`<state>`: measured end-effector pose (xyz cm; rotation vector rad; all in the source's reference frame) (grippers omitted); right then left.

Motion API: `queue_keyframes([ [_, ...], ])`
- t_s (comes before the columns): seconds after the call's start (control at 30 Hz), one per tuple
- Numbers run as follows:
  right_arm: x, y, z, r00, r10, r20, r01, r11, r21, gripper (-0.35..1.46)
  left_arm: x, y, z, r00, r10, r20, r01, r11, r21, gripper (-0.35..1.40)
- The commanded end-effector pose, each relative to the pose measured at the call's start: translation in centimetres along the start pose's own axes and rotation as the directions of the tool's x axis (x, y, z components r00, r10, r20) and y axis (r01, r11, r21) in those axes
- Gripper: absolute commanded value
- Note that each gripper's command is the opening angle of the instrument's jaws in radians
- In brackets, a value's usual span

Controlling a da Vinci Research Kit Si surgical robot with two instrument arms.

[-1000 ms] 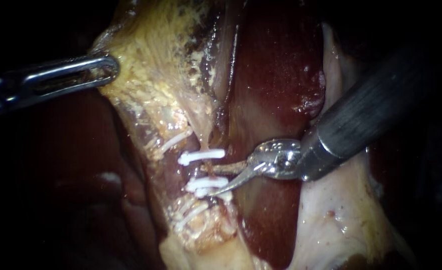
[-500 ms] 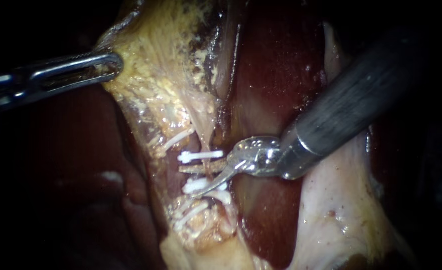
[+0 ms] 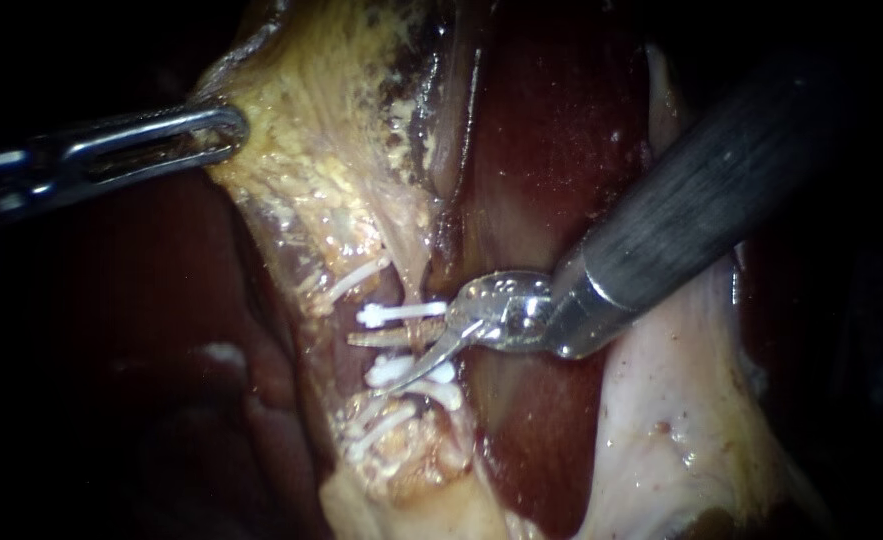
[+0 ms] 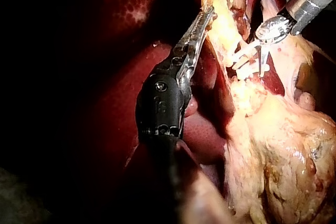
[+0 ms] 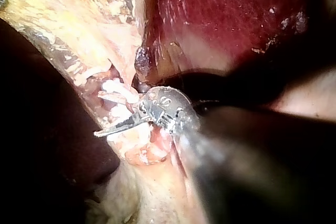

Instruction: Go to the cutting position right tube

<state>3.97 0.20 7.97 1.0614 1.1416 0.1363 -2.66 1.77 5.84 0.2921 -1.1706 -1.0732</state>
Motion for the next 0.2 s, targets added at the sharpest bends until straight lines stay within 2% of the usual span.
queue_keyframes([
  [0.03,0.01,0.0,0.0,1.0,0.002,0.001,-0.002,1.0,0.001,1.07,0.0,0.0,0.0,1.0,0.0,0.0,0.0,1.0,0.0,-0.35],
  [0.2,0.0,0.0,0.0,1.0,0.002,0.001,-0.002,1.0,0.001,1.07,0.01,-0.01,0.0,1.0,0.001,0.0,-0.001,1.0,-0.001,-0.35],
])
